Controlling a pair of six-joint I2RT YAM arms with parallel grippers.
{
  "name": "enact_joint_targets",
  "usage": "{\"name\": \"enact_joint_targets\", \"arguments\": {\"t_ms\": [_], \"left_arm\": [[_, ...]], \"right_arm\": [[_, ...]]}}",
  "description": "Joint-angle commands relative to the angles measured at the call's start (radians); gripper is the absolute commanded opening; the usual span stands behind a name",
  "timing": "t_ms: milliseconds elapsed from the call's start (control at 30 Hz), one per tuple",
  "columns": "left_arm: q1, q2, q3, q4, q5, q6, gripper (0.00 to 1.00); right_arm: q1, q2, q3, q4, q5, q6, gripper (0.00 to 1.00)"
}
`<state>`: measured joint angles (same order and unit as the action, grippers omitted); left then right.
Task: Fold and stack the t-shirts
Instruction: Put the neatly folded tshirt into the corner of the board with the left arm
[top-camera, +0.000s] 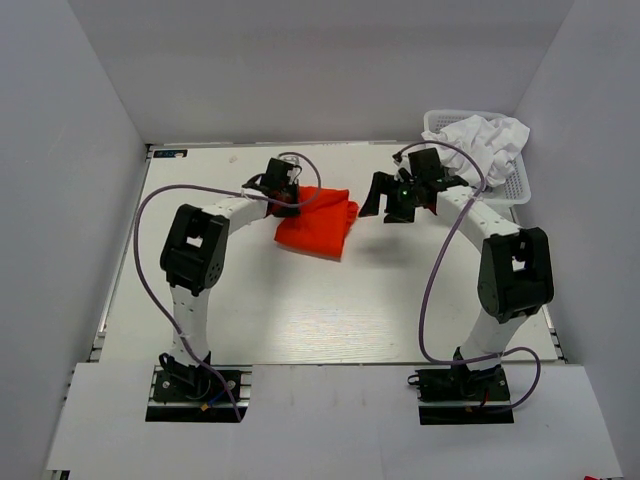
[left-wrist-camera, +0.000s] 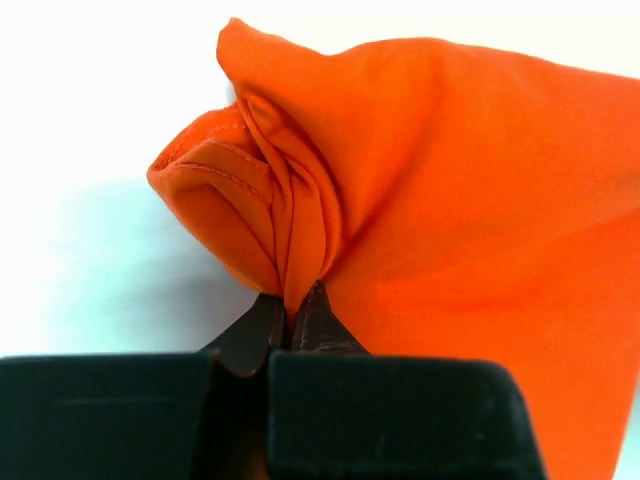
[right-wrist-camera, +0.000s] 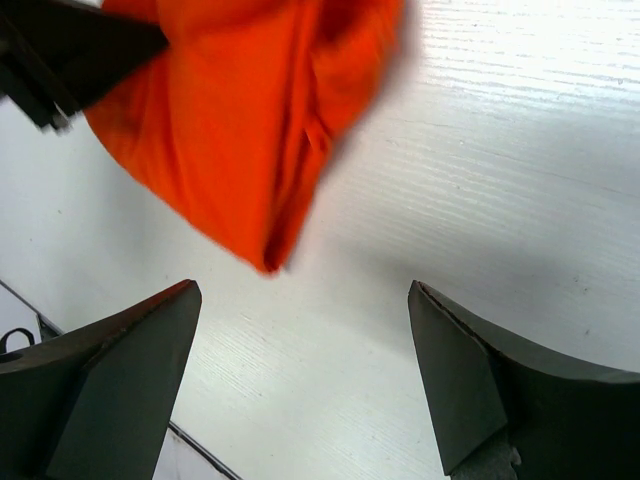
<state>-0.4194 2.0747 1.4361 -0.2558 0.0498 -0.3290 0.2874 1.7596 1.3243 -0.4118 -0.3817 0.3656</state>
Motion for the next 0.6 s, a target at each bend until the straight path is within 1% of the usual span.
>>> {"name": "enact_joint_targets", "arguments": {"t_ms": [0,67,167,233,267,300,400,467,500,567], "left_arm": [[0.070,0.013,0.112,-0.150,-0.300,0.039,0.00],[0.117,0.013,0.150,-0.175,-0.349,0.076,0.00],[0.169,0.013,0.176,-0.166,-0.424,0.129,0.00],[0.226,0.013,0.219,-0.157,-0.433,0.211,0.00],[0.243,0.034,0.236,-0.143,-0.448,0.279,0.00],[0.273,0.045,0.248,-0.126,-0.462,0.309,0.00],[0.317,0.106,0.305,-0.051,-0.478,0.411,0.00],[0.364,0.149,0.391,-0.051,-0.478,0.442,0.00],[0.379,0.201,0.467,-0.065,-0.478,0.452,0.00],[0.427,0.251,0.541,-0.091,-0.478,0.467,0.00]], "right_arm": [[-0.010,-0.037,-0.005,0.045,0.004,0.007,0.90],[-0.010,-0.025,0.007,0.045,0.012,0.010,0.90],[-0.016,0.000,0.027,0.050,0.037,0.012,0.89],[-0.014,0.018,0.049,0.057,0.041,0.012,0.89],[-0.017,0.026,0.055,0.053,0.043,0.007,0.89],[-0.014,0.031,0.062,0.056,0.064,0.007,0.89],[-0.016,0.061,0.098,0.051,0.087,-0.002,0.89],[-0.019,0.086,0.127,0.039,0.092,-0.010,0.89],[-0.019,0.096,0.134,0.036,0.093,-0.014,0.89],[-0.021,0.115,0.165,0.027,0.096,-0.017,0.89]]}}
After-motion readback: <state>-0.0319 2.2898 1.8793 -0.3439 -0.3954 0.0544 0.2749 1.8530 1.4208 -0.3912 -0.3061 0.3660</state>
